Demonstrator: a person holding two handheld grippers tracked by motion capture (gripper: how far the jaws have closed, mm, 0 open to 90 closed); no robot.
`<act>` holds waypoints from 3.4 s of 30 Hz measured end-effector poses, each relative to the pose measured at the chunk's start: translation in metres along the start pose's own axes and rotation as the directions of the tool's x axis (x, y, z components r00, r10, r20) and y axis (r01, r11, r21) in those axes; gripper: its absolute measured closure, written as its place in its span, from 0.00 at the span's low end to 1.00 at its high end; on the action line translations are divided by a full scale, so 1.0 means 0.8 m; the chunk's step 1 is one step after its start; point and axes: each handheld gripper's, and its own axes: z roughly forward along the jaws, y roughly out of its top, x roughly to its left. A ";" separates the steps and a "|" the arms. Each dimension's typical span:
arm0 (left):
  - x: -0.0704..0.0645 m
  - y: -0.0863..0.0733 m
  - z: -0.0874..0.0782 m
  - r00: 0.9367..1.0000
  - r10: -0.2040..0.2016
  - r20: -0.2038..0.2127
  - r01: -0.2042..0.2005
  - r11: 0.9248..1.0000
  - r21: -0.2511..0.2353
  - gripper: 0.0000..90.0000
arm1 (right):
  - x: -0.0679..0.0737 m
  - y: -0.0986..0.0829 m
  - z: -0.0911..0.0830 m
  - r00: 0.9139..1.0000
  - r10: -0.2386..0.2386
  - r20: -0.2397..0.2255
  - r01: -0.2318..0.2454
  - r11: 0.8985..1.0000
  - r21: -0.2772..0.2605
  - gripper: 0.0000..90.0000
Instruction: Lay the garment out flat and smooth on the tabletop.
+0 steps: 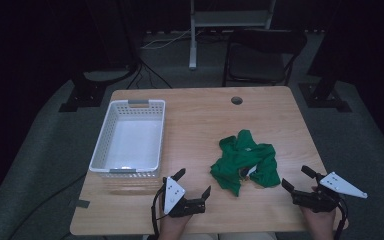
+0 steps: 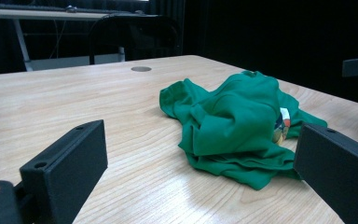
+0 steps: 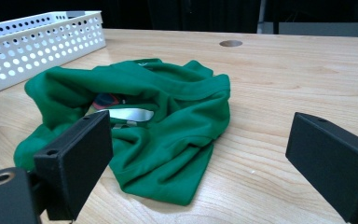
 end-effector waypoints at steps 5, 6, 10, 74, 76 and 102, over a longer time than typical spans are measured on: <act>-0.001 0.000 0.001 1.000 0.002 -0.004 -0.002 1.000 0.004 0.04 | -0.001 0.000 0.003 1.000 0.000 -0.029 0.001 1.000 0.015 0.07; -0.001 0.000 0.001 1.000 0.005 -0.005 -0.005 1.000 0.007 0.04 | -0.002 0.000 0.004 0.999 0.005 -0.043 -0.004 1.000 0.020 0.07; -0.002 0.000 0.001 1.000 0.016 -0.003 -0.016 1.000 0.009 0.04 | -0.001 0.000 0.005 0.999 0.004 -0.049 -0.003 1.000 0.016 0.07; 0.034 0.049 0.063 0.943 -0.277 0.183 0.225 0.938 0.264 0.09 | -0.021 0.053 0.014 0.991 -0.036 -0.131 0.049 0.994 0.097 0.13; 0.036 0.054 0.071 0.939 -0.287 0.187 0.232 0.934 0.272 0.09 | -0.025 0.060 0.020 0.990 -0.034 -0.139 0.049 0.993 0.108 0.13; 0.036 0.048 0.163 0.929 -0.327 0.172 0.216 0.858 0.466 0.11 | -0.071 0.060 0.124 0.973 0.071 -0.220 0.009 0.940 0.341 0.14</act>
